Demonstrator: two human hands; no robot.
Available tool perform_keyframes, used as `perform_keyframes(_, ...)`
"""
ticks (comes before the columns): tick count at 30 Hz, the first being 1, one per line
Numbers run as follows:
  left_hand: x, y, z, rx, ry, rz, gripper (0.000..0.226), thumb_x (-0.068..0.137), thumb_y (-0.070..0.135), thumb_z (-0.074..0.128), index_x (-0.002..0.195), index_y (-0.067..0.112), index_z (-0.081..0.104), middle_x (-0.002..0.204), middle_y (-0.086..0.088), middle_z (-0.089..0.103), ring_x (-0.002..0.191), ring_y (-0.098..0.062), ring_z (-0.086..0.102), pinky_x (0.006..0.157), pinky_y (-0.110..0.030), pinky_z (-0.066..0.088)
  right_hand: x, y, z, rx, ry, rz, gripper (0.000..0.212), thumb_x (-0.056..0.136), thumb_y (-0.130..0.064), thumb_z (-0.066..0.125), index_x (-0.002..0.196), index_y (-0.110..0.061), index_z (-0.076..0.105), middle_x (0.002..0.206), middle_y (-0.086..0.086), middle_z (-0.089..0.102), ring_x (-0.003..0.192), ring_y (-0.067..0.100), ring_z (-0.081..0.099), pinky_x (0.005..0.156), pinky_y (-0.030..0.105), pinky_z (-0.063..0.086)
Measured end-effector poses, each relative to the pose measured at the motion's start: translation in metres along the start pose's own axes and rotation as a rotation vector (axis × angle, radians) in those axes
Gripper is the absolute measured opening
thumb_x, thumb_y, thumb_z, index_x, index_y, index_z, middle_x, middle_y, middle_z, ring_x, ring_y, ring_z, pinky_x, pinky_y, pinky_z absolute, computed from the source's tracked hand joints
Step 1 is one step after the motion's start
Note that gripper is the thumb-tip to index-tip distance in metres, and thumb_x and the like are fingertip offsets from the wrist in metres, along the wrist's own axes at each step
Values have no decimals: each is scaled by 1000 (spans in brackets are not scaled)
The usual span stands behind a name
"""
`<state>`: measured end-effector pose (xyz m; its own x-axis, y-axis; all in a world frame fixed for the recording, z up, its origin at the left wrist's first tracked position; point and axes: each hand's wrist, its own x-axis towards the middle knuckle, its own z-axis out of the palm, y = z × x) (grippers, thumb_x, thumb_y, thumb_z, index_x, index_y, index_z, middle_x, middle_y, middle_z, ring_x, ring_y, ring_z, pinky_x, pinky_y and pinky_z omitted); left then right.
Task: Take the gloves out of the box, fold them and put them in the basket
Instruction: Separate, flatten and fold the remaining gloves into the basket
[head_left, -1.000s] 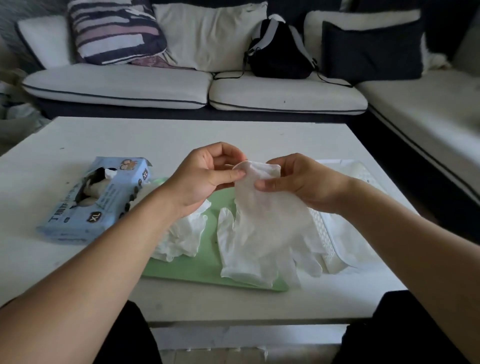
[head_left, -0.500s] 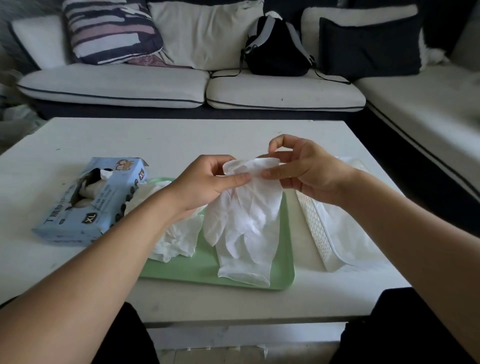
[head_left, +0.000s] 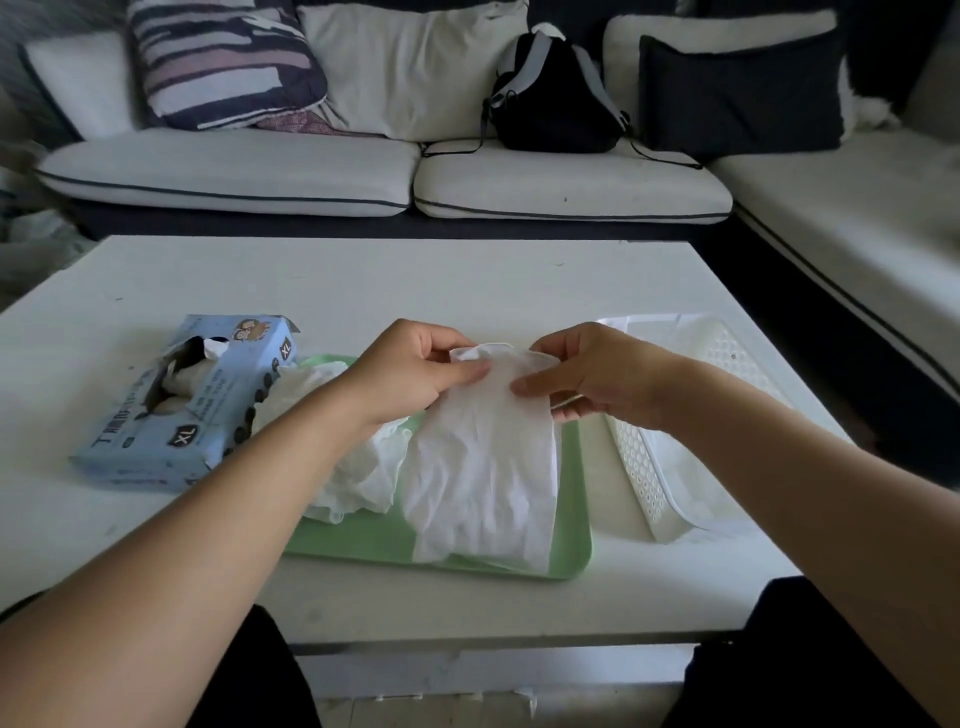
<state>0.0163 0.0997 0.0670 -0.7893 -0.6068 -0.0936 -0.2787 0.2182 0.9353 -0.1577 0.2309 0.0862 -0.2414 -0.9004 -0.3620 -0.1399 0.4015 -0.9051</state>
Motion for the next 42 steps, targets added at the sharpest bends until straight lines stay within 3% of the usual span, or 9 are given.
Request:
perform_keyframes(4, 17, 5, 5, 25, 299, 338, 3, 91, 20, 76, 91, 19, 79, 85, 9, 75, 77, -10, 65, 78, -30, 50, 12, -3, -4, 7, 379, -341, 16, 81, -7, 81, 84, 3, 68, 75, 17, 64, 70, 21, 58, 60, 34, 54)
perform_keyframes(8, 9, 26, -2, 161, 362, 588, 5, 90, 21, 76, 93, 19, 80, 89, 11, 77, 86, -13, 72, 82, -35, 58, -1, -18, -13, -295, 538, -658, 11, 79, -12, 83, 84, -7, 75, 75, 1, 73, 63, 10, 64, 60, 21, 51)
perform_keyframes(14, -3, -15, -8, 566, -73, 256, 8, 86, 23, 82, 94, 22, 82, 84, 10, 77, 75, 1, 68, 75, -31, 56, 11, 26, 19, -857, 198, -392, 21, 77, -19, 82, 72, -30, 65, 68, -6, 64, 64, 13, 55, 64, 24, 38)
perform_keyframes(18, -16, -45, 13, 763, -374, 99, 13, 85, 21, 81, 97, 27, 82, 90, 8, 78, 87, -8, 72, 84, -34, 57, 5, 55, 60, -1142, -88, -336, 24, 87, -14, 66, 106, -27, 73, 108, -5, 71, 96, 17, 66, 82, 25, 48)
perform_keyframes(22, -25, -56, 23, 853, -399, 105, 12, 86, 26, 79, 97, 30, 80, 97, 10, 76, 92, -12, 70, 86, -35, 57, 0, 62, 73, -1246, -159, -318, 30, 86, -11, 62, 111, -25, 71, 110, -1, 69, 97, 25, 68, 87, 37, 54)
perform_keyframes(28, -27, -65, 27, 878, -458, 110, 19, 85, 20, 81, 96, 35, 79, 95, 17, 74, 88, -4, 66, 80, -23, 54, -6, 59, 67, -1257, -205, -321, 18, 88, -20, 65, 104, -24, 70, 105, -1, 68, 94, 24, 66, 81, 32, 52)
perform_keyframes(31, -25, -72, 32, 939, -497, 62, 24, 82, 17, 79, 94, 37, 75, 83, 21, 68, 83, -7, 67, 74, -28, 57, -7, 62, 67, -1245, -291, -294, 19, 91, -24, 66, 107, -18, 72, 105, 0, 69, 93, 19, 63, 78, 30, 47)
perform_keyframes(36, -21, -65, 24, 1007, -513, 49, 28, 88, 13, 74, 111, 28, 74, 109, 15, 71, 100, -9, 68, 87, -32, 57, -3, 60, 57, -1195, -238, -267, 16, 93, -22, 66, 107, -18, 72, 108, -2, 69, 97, 16, 63, 79, 26, 45)
perform_keyframes(42, -23, -67, 24, 1067, -523, 117, 10, 85, 31, 70, 94, 28, 73, 94, 11, 68, 86, -13, 66, 77, -37, 58, -7, 63, 55, -1236, -225, -266, 19, 89, -32, 72, 103, -19, 72, 101, -3, 67, 85, 15, 54, 75, 25, 39)
